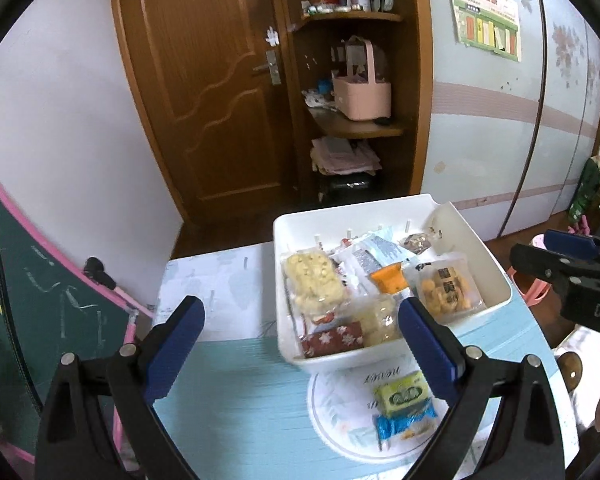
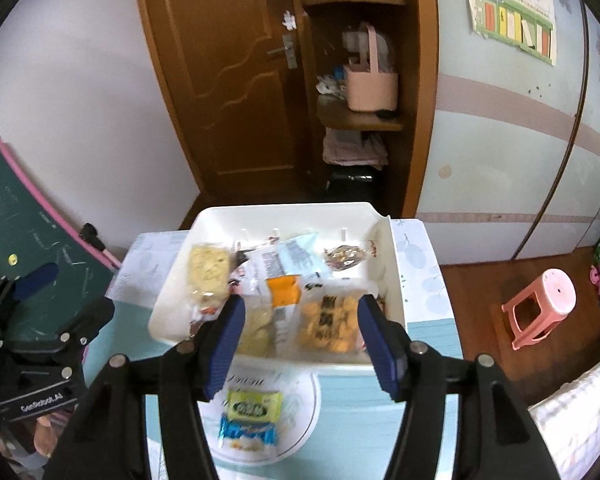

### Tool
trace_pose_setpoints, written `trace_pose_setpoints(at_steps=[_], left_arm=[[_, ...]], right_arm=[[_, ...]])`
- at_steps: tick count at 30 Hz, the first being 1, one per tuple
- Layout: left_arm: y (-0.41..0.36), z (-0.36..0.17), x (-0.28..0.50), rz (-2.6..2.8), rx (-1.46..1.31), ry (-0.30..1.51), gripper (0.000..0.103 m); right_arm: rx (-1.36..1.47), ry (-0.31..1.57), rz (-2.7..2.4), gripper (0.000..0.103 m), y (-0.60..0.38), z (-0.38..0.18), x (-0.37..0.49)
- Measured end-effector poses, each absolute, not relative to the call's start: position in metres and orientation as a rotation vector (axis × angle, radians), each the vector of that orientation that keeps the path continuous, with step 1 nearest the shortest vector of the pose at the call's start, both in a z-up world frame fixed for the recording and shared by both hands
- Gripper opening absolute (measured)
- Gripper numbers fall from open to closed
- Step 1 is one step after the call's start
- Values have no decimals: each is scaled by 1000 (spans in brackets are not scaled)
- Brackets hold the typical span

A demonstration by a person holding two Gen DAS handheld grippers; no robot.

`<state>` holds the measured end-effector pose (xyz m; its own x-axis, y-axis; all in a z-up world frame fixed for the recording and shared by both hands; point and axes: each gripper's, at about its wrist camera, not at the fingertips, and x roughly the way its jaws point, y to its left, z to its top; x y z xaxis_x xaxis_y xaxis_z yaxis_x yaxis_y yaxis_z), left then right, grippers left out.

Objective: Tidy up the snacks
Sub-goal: 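Withdraw both tools from the bin toward the last two snacks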

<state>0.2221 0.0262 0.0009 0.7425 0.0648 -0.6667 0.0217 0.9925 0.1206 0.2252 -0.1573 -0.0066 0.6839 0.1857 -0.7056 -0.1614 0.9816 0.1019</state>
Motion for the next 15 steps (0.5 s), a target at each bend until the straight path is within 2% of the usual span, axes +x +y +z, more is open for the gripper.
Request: trace_pose_setpoints(at_steps=[15], left_arm=[[64,1,135,134,24,586,101]], right_arm=[[27,754,151,66,-150,-34,158]])
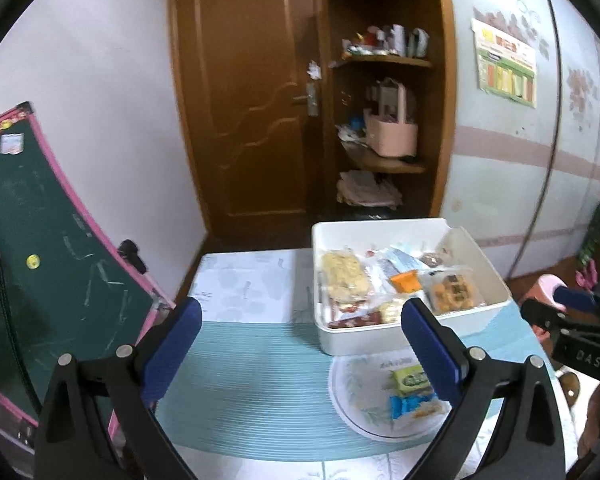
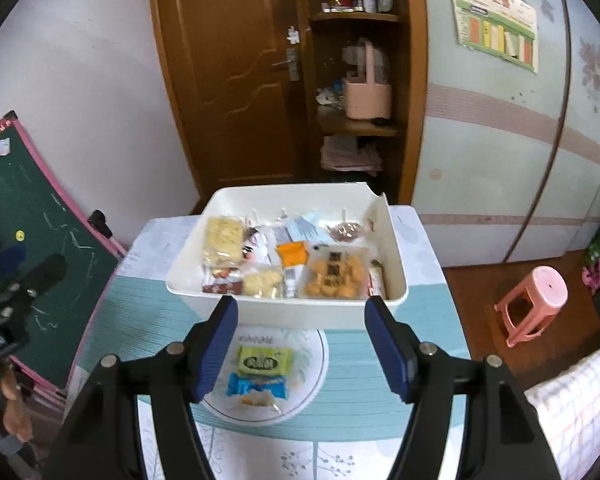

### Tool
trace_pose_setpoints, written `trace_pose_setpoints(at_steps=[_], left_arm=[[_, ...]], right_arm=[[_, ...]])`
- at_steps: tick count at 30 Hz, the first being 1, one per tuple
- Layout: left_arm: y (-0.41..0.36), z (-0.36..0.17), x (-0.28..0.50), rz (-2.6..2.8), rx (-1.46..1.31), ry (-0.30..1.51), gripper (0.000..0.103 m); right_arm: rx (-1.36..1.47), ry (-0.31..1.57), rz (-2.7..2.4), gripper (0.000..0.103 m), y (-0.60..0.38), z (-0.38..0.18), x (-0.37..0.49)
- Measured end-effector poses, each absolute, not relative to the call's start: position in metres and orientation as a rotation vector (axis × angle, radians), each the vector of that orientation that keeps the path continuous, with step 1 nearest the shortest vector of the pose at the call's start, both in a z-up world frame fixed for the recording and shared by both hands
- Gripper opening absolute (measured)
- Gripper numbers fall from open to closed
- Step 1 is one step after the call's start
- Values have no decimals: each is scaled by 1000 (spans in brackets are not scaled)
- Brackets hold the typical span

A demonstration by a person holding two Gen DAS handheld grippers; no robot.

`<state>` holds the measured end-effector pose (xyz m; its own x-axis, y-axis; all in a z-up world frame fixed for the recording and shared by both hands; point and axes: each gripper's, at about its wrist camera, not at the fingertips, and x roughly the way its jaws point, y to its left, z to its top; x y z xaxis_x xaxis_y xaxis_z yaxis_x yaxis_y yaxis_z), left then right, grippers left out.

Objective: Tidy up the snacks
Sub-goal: 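Withdraw both tools from the bin toward the last two snacks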

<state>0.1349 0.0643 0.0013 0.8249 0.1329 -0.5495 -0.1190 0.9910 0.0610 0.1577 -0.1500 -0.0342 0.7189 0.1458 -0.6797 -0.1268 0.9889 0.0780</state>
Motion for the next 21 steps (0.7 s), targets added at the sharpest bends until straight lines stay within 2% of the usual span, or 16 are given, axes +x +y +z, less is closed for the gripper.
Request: trace_pose_setpoints(at_steps=[5,15,21], left_arm=[[67,-26,130,161,-2,606,103],[53,-130,147,98,-60,818,103],[24,-172,158,28,-105,923,103]], right_arm=[[45,808,146,66,-145,-63,154],[60,951,169,66,-131,-128,168],[92,1002,161,66,-136,-152,186]])
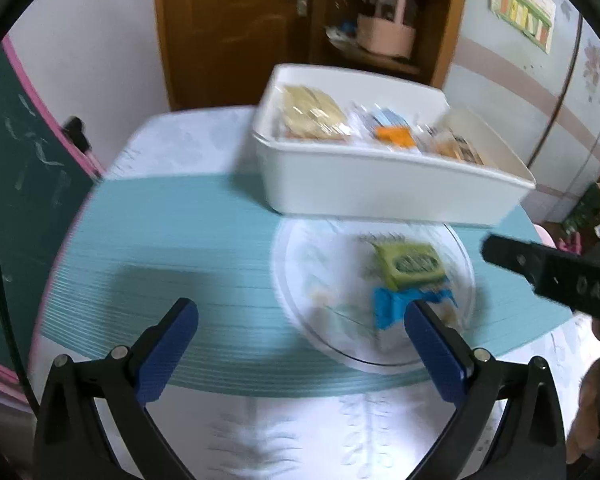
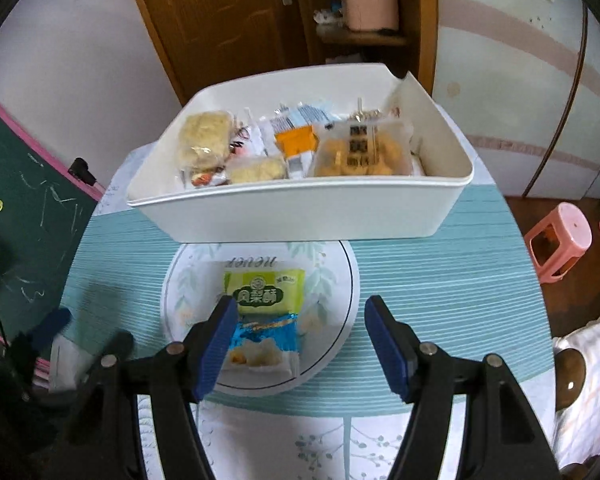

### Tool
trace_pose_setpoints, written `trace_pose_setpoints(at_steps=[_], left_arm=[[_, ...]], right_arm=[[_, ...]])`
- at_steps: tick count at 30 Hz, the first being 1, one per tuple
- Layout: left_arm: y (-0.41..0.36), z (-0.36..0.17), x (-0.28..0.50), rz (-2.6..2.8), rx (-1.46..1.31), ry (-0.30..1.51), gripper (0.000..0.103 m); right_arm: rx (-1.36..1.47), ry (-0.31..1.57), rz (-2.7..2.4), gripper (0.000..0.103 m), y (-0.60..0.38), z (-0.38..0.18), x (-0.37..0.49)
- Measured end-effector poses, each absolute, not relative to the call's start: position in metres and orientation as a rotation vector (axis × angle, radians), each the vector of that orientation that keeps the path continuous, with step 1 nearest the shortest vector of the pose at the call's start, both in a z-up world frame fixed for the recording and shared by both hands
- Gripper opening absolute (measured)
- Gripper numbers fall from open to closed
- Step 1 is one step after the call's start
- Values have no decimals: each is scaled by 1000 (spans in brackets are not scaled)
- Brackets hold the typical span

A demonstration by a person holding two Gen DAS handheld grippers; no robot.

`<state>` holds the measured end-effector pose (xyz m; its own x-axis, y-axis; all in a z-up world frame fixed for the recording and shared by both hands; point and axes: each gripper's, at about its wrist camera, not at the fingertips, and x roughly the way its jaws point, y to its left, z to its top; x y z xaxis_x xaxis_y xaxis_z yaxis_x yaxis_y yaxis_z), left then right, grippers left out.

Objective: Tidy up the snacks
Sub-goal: 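Withdraw both tools from the bin toward the last two snacks, then grasp the blue pastry packet with the left gripper while the right grasps the green biscuit pack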

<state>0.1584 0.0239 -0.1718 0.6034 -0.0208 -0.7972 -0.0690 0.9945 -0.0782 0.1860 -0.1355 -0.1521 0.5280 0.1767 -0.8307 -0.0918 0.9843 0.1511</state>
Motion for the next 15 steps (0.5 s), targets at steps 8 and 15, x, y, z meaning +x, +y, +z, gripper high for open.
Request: trace_pose_setpoints(at_steps=[8,15], left_arm=[[-17,-202,178,-63,-180,1037,103],[-27,-222,193,-48,-281,1109,103]], right_arm=[[180,1011,100,66,-169,-170,193],[226,1003,44,66,-198,-183,195]])
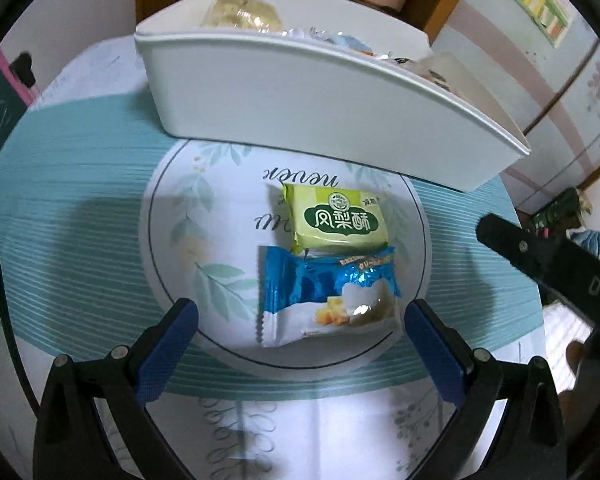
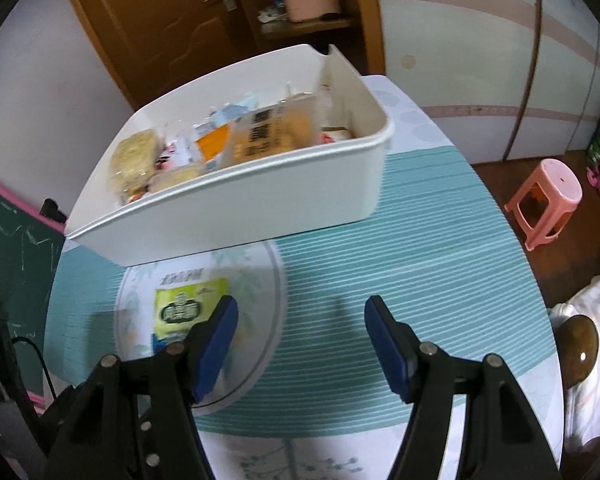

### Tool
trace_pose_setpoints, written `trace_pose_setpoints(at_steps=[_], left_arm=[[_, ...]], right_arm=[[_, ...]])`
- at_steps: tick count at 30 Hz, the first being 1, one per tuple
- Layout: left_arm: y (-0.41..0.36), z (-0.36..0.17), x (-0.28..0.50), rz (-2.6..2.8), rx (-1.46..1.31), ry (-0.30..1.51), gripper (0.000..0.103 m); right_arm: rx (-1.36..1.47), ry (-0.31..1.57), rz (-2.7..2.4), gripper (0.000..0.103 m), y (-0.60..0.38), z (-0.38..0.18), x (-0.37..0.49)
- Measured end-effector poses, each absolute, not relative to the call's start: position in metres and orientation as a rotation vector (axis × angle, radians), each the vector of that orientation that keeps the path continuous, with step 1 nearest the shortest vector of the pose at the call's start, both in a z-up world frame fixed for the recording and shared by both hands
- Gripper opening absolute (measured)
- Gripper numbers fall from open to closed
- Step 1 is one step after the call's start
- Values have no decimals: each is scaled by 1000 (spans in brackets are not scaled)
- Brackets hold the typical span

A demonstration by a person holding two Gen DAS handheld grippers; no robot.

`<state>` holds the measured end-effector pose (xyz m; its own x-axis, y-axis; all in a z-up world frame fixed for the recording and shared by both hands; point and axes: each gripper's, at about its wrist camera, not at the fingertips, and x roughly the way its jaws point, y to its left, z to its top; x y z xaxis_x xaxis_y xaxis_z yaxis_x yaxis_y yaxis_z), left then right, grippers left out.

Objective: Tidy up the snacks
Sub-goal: 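Grasp the blue pastry packet with the left gripper while the right grasps the green biscuit pack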

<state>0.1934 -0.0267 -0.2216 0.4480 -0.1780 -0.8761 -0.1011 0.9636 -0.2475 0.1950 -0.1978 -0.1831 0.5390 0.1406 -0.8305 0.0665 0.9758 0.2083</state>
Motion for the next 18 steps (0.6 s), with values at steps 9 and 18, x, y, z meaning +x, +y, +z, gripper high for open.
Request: trace_pose_setpoints(at_steps=[9,18], left_arm=[[-53,-223,203,42,-230,1099,103],[-84,-217,199,62,-53,1053,32]], right_arm=[[237,1015,19,66,-212,-198,196],[221,1011,2,66,-216,-199,195]])
